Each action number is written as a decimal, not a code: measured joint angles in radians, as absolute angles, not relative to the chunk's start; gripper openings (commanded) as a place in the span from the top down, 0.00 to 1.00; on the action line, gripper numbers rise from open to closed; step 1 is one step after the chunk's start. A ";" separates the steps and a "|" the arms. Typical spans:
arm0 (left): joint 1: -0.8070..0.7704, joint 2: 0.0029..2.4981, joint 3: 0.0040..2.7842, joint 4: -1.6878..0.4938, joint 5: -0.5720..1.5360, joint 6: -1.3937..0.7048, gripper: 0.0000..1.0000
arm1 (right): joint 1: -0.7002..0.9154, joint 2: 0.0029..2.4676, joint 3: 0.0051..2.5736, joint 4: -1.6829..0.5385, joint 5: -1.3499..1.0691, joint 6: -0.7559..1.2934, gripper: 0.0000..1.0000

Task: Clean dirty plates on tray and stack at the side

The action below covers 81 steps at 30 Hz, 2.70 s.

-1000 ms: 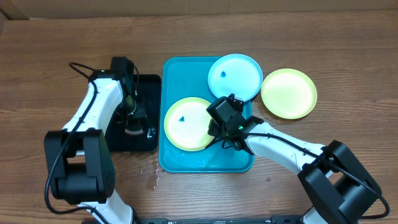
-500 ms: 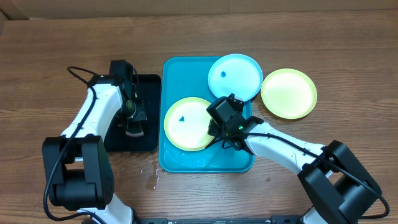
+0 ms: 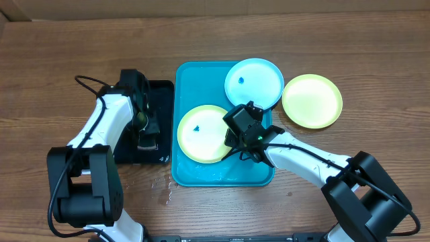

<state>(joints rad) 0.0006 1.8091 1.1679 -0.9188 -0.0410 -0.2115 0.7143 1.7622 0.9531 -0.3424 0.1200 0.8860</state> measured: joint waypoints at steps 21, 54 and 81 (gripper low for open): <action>0.015 1.809 1.165 -0.923 -0.039 -0.224 0.96 | 0.714 1.775 0.953 -0.327 0.121 0.884 0.96; 0.020 1.538 1.303 -1.011 -0.027 -0.210 0.96 | 0.710 1.775 1.052 -0.655 -0.008 0.889 0.96; 0.020 1.538 1.231 -1.011 -0.025 -0.206 0.96 | 0.654 1.784 1.052 -0.623 -0.026 0.889 0.96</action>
